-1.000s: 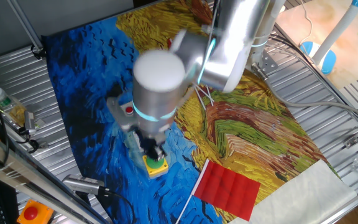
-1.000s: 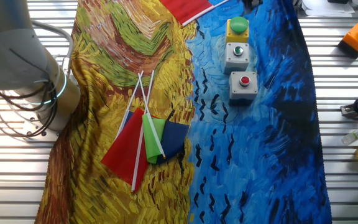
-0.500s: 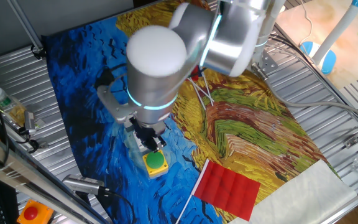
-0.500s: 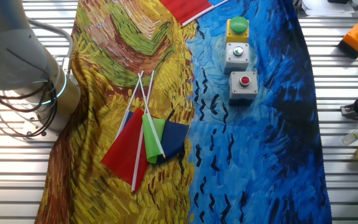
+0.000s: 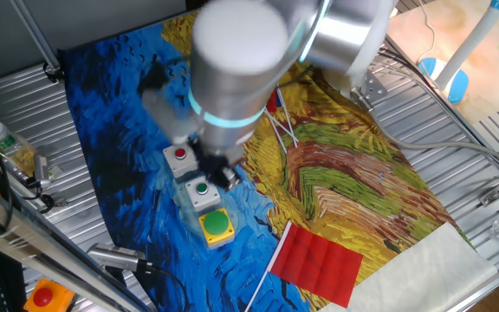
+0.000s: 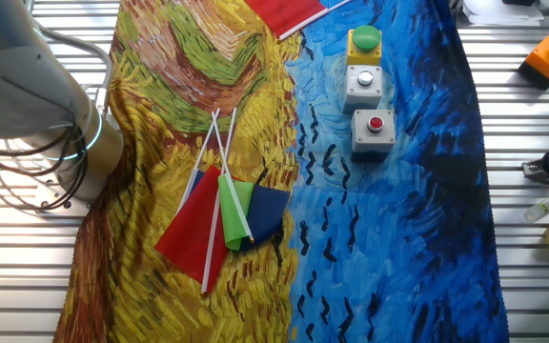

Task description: Press three buttons from left to right in sequence

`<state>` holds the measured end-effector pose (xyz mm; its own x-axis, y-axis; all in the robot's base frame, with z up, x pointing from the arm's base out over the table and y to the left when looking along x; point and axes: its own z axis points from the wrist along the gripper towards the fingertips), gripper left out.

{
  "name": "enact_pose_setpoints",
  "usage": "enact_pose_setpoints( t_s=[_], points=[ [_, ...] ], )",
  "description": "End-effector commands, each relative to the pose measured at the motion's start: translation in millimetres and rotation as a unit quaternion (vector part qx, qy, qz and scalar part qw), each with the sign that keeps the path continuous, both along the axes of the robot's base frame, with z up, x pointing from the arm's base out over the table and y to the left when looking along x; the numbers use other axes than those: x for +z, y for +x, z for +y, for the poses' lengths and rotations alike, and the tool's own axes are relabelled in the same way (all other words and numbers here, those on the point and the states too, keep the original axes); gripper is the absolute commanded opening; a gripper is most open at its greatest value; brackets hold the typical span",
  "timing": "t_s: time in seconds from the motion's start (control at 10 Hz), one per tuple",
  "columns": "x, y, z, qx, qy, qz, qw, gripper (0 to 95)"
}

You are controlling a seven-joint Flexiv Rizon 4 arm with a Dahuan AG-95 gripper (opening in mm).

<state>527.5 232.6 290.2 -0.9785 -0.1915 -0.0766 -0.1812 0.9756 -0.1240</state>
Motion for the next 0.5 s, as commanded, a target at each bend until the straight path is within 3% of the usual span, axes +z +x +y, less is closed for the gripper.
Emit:
enact_pose_setpoints(
  t_s=[0.1, 0.5],
  points=[
    [8.4, -10.4, -5.1, 0.006, 0.008, -0.003, 0.9999, 0.0],
    [11.4, -14.2, -7.0, 0.002, 0.017, -0.001, 0.9999, 0.0]
  ],
)
